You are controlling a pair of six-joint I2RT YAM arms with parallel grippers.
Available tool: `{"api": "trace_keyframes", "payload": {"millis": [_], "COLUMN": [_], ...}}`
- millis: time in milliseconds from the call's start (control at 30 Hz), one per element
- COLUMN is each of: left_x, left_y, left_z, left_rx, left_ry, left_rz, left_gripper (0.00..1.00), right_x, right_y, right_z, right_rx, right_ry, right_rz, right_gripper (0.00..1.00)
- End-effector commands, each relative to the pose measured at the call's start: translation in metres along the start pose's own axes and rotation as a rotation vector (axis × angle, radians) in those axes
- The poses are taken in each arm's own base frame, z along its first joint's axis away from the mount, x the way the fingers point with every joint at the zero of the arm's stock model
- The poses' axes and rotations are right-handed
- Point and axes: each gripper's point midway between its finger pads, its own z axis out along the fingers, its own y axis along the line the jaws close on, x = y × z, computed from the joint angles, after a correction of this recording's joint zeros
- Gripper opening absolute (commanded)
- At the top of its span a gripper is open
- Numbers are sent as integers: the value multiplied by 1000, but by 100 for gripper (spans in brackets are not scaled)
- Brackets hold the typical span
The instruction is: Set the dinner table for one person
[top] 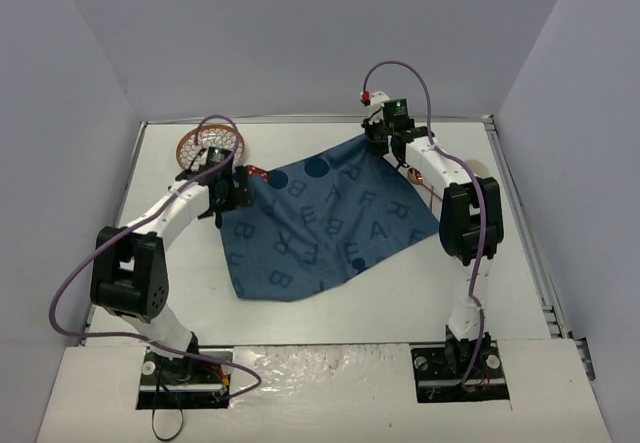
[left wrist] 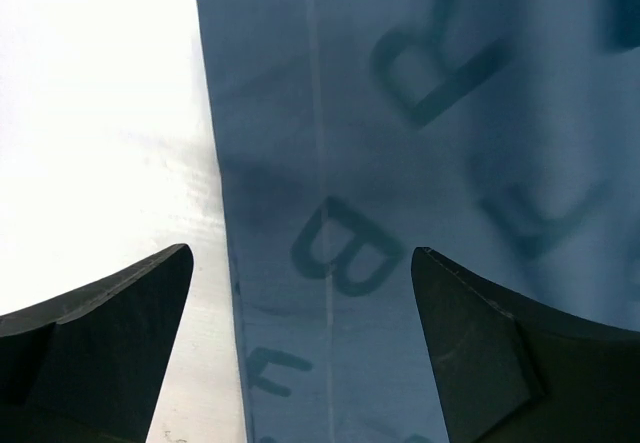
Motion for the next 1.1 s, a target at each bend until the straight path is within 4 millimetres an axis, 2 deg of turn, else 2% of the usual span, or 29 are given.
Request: {"api": "trace_keyframes", "payload": {"millis": [0,200,300,367,433,500,567,633,767,900,967,1067], "left_x": [18,42,59,71,91,101,114,121,128,115,99,75], "left_y": [0,10,7,8,13,13,15,21,34,38,42,51], "left_z": [25,34,42,47,52,52,50,42,10,-33,-54,-65], "left_rx": [-20,-60,-52,-54,-67,-55,-52,-71,-81,-34,-27,-71], "left_ry": [50,100,152,175,216,236,264,277,282,194,125,59], "left_rz": [-81,-99,-103,-114,-115,-129,-152,-166,-166,-199,-196,-157], "left_gripper": [84,81,70,59,43,21,9,0,0,0,0,0], "right_x": [-45,-37,-39,-39,-40,-41,-42,-44,-47,-47,-51,-50], "right_y": [1,3,2,3,3,3,3,4,7,9,11,11], "right_z": [-16,-13,-11,-10,-10,-10,-10,-9,-7,-3,1,11], "right_rx": [-16,-25,-24,-27,-29,-28,-29,-37,-44,-53,-59,-61], "right_ry": [-132,-122,-137,-139,-143,-146,-150,-154,-161,-164,-170,-168], "right_rz": [-34,-36,-32,-29,-27,-27,-27,-24,-22,-12,-11,-5], "right_gripper": [0,0,0,0,0,0,0,0,0,0,0,0]}}
